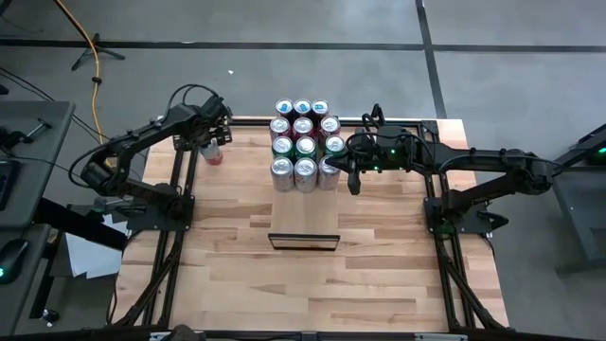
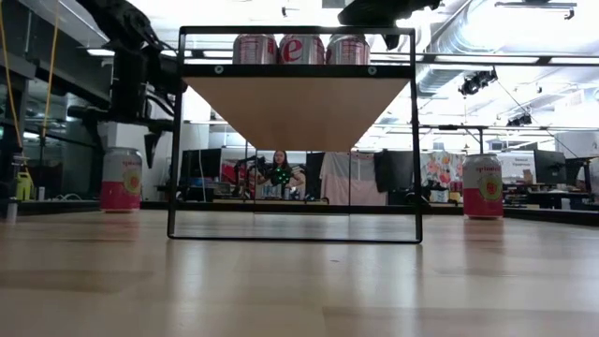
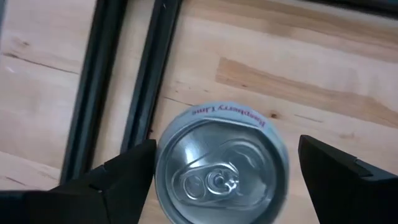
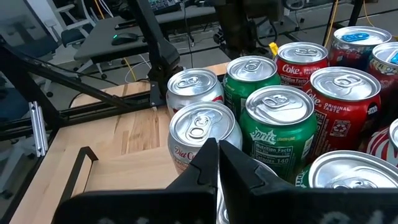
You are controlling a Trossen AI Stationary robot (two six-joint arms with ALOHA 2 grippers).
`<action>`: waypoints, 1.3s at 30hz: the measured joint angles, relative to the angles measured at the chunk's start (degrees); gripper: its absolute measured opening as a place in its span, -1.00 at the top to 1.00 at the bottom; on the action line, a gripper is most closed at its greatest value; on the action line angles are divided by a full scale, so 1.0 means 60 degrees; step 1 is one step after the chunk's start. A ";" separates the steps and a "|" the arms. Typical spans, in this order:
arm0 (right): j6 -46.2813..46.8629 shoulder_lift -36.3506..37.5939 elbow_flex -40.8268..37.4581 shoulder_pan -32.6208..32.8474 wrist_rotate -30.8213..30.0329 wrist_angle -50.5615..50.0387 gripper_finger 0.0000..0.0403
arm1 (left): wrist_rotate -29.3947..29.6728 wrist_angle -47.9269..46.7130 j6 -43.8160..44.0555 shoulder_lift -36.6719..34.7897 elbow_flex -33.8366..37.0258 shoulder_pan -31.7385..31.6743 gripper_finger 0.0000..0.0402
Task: Place canned beverage on shelf
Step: Put the left pink white soda can on the shelf
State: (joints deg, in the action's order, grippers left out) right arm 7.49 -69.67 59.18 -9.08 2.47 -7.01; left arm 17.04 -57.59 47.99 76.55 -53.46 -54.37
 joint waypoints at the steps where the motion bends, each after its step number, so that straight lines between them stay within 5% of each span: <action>1: 0.0000 0.0000 0.0000 0.0000 -0.0001 0.0000 1.00 | -0.0055 0.0069 0.0037 0.0000 0.0099 0.0000 -0.60; 12: -0.0004 0.0000 0.0000 0.0000 -0.0001 0.0004 1.00 | -0.0728 0.0889 0.0404 0.0000 0.0992 -0.0004 -0.58; 20: -0.0004 0.0004 0.0000 0.0000 -0.0005 0.0277 1.00 | -0.0718 0.0944 0.0152 -0.0022 0.0989 -0.0004 -0.15; 24: -0.0004 0.0004 0.0004 0.0000 -0.0005 0.0357 1.00 | -0.0792 0.0918 -0.0026 -0.0186 0.0996 -0.0004 -0.12; 39: -0.0184 0.0004 0.0004 0.0003 -0.0009 0.1165 1.00 | -0.1588 0.0831 -0.2458 -0.2963 -0.0382 0.0440 -0.12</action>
State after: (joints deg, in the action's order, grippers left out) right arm 6.38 -69.65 59.20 -9.06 2.42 -0.01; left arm 7.51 -52.60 33.24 58.77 -55.75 -51.73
